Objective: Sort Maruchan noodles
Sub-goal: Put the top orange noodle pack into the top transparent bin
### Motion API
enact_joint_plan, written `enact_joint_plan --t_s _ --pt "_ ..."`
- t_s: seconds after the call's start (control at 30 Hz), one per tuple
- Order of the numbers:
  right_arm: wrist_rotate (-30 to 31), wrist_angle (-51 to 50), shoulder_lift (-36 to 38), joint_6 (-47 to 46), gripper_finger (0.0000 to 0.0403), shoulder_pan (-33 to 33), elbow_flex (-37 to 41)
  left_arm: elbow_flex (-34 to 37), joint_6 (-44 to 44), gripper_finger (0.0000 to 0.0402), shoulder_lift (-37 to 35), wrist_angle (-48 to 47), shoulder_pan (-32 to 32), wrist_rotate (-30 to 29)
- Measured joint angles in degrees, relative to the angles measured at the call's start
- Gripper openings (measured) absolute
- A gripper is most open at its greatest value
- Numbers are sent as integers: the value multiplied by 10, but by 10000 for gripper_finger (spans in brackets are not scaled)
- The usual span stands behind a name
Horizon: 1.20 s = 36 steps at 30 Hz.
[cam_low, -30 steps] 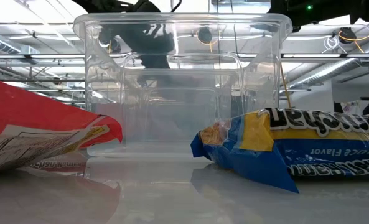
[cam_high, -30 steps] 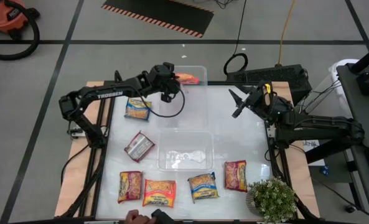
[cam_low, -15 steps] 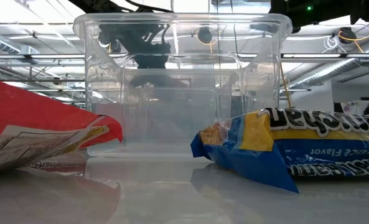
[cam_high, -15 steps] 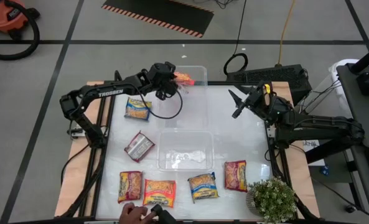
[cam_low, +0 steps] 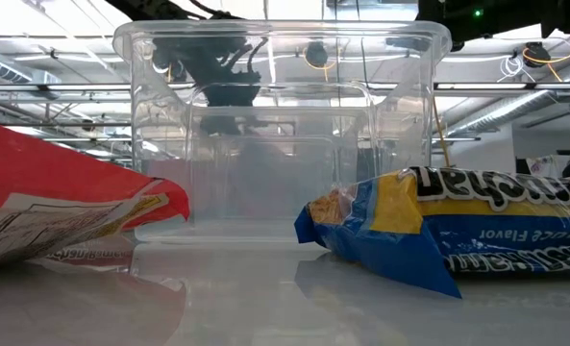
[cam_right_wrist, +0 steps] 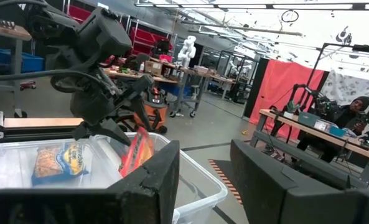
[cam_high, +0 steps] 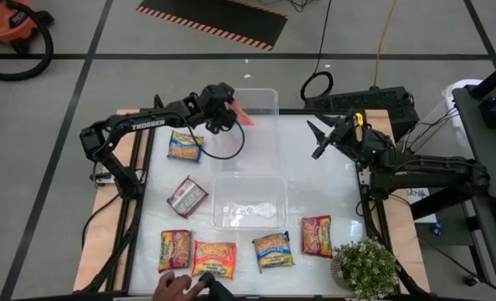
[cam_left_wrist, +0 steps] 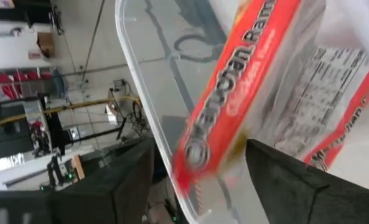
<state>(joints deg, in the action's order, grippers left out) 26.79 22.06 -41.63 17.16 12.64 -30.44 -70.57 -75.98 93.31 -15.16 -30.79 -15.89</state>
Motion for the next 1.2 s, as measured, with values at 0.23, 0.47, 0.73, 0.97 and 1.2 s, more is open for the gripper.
enact_joint_plan --t_s 0.23,0.47,0.73,0.97,1.2 --pt "0 -1 0 0 139 0 0 0 45 258 -36 -44 9 -6" --pt "1 -1 0 0 139 0 0 0 183 241 -85 -62 18 -2" --pt "0 25 0 -16 139 0 0 0 324 194 -91 75 11 75" --pt "-15 29 -1 -16 139 0 0 -19 417 101 -49 89 13 122" --pt "-14 34 -1 -10 139 3 0 -95 465 34 23 49 -34 187"
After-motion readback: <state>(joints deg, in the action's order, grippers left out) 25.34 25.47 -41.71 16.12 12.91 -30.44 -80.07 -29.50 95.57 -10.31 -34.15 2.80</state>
